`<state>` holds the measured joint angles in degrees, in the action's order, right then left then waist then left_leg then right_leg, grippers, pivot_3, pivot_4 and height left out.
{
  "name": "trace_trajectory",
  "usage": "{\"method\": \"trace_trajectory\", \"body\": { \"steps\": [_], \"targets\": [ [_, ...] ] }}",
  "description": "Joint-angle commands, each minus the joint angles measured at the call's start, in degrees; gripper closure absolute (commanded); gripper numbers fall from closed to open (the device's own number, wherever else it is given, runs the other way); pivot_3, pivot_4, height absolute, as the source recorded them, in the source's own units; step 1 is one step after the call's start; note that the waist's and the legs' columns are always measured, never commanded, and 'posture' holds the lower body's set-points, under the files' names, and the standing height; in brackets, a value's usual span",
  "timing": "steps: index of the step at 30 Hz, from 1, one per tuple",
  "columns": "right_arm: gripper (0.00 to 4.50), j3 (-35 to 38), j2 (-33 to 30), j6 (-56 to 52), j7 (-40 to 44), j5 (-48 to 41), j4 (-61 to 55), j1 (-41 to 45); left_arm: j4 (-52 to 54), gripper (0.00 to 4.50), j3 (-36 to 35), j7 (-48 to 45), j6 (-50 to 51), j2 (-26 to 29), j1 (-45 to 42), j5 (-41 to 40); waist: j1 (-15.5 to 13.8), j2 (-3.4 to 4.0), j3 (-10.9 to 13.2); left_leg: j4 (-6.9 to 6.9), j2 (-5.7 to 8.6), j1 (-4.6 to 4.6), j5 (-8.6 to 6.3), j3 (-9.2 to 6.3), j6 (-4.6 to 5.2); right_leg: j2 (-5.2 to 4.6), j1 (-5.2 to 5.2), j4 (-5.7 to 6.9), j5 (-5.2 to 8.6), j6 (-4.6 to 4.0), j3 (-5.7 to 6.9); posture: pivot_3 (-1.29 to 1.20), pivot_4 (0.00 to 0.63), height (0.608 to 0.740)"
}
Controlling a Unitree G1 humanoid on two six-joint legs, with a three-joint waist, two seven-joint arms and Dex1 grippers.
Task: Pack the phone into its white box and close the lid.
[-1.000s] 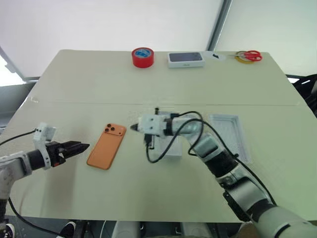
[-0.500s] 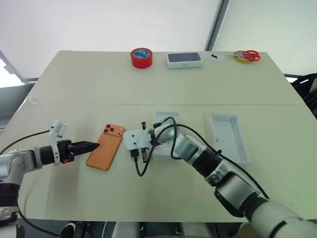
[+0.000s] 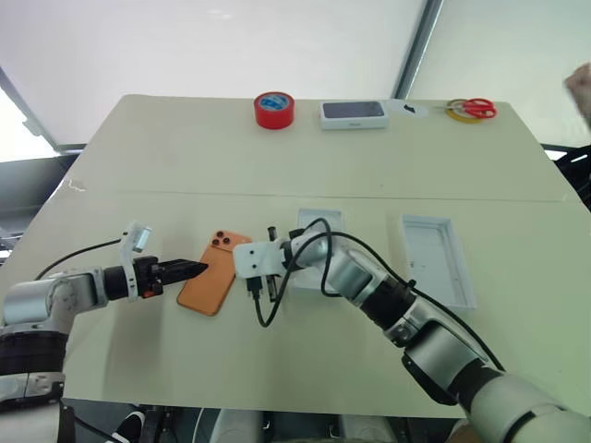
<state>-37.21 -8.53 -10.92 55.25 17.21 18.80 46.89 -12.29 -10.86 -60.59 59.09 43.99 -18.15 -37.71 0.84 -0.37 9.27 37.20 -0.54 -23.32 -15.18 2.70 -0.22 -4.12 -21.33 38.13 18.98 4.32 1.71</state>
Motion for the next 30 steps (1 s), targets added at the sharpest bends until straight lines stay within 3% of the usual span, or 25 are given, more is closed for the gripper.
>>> {"method": "trace_trajectory", "body": {
  "steps": [1,18,25,29,30],
  "targets": [
    [4.47,1.3,0.7,0.4,-1.5,-0.1,-0.1,0.2,1.0,1.56,3.2,0.5,8.7,-3.2,-0.5,-3.5,0.0,-0.01,0.0,0.00,0.00,0.00,0.00,0.00,0.00,0.00,0.00,0.00,0.00,0.00,0.00,0.00,0.150,0.740],
    [4.47,1.5,-0.2,3.0,-2.7,0.9,1.1,0.1,9.2,1.56,4.4,10.0,12.6,-7.1,-3.4,-0.1,-0.1,-0.04,0.0,0.04,0.03,-0.05,0.03,-0.03,-0.04,0.01,0.15,0.03,0.00,0.01,0.01,0.00,0.150,0.740],
    [4.47,1.8,-0.7,2.9,-3.1,1.0,0.9,-0.1,5.2,1.56,-3.0,9.8,14.0,-9.1,-1.9,-4.3,0.0,-0.05,0.0,0.04,0.02,-0.06,0.05,-0.03,-0.07,0.01,0.13,0.04,0.00,0.01,0.01,0.00,0.150,0.740],
    [4.47,1.6,-0.8,3.2,-3.1,1.0,0.6,-0.4,3.8,1.56,-3.0,10.1,14.5,-9.6,-1.8,-5.2,0.1,-0.07,0.0,0.04,0.02,-0.07,0.07,-0.03,-0.10,0.02,0.12,0.04,0.00,0.01,0.02,0.00,0.150,0.740],
    [4.50,1.7,-0.8,3.1,-3.1,0.9,0.5,-0.3,3.7,2.09,-3.0,10.3,15.2,-10.1,-2.0,-5.8,0.1,-0.07,0.0,0.04,0.02,-0.07,0.07,-0.03,-0.10,0.02,0.12,0.04,0.00,0.01,0.02,0.00,0.150,0.740]
  ]
}}
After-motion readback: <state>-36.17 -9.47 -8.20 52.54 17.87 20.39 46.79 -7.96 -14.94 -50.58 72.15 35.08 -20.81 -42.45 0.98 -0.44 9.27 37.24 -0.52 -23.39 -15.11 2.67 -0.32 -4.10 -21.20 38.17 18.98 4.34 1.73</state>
